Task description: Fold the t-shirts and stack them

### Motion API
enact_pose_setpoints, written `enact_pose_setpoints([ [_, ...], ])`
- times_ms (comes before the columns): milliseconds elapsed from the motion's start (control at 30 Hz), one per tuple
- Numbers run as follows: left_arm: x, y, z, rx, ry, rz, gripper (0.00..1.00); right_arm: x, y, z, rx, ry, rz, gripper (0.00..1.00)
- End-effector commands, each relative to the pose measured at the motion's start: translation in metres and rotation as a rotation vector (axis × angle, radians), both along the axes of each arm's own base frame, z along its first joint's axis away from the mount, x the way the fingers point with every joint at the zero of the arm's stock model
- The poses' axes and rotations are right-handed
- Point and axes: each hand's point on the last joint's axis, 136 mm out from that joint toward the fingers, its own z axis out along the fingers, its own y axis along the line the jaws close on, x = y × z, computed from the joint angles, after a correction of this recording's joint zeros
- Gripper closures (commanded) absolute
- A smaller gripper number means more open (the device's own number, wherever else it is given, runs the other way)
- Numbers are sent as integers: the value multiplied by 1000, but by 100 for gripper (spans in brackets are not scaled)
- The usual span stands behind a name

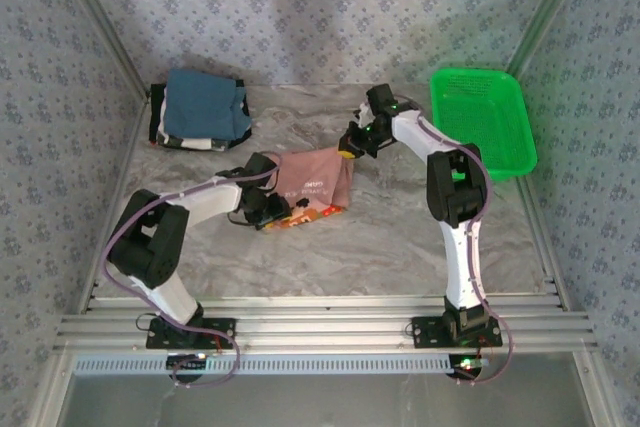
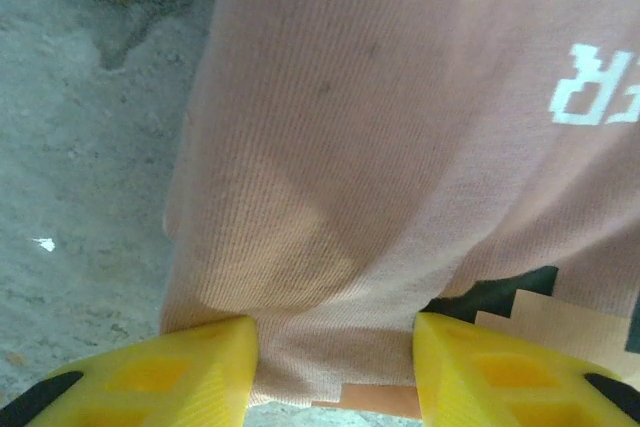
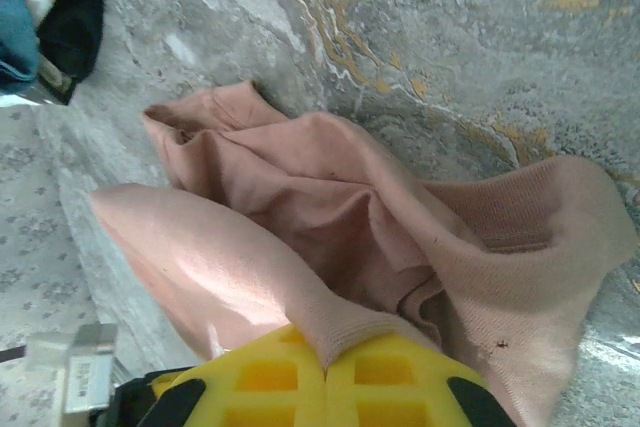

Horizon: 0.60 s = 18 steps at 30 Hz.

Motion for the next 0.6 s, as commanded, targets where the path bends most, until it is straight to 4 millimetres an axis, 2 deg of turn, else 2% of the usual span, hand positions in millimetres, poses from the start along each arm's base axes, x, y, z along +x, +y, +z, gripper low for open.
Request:
enact_pose_setpoints([
  [0, -24, 22, -31, 152, 103, -45, 55, 7, -8, -10, 21, 59, -25, 99],
  [133, -20, 8, -25, 112, 69, -71, 52, 8, -15, -31, 15, 121, -44, 94],
  [200, -13, -6, -10, 73, 17, -89, 48, 6, -19, -39, 9, 139, -37, 86],
  [267, -7, -16, 7, 48, -22, -103, 45, 7, -27, -38, -12, 121, -41, 75],
  [333, 0, -26, 30, 0, -67, -106, 41, 7, -29, -27, -3, 88, -46, 67],
  [400, 6, -30, 59, -37, -125, -101, 37, 5, -27, -6, 16, 33, -38, 59],
  [500, 11, -31, 94, -63, -192, -99, 33, -15, -28, 18, 11, -7, -20, 54],
  [567, 11, -35, 105, -88, -204, -111, 33, -30, -25, 25, 18, -18, -17, 54],
])
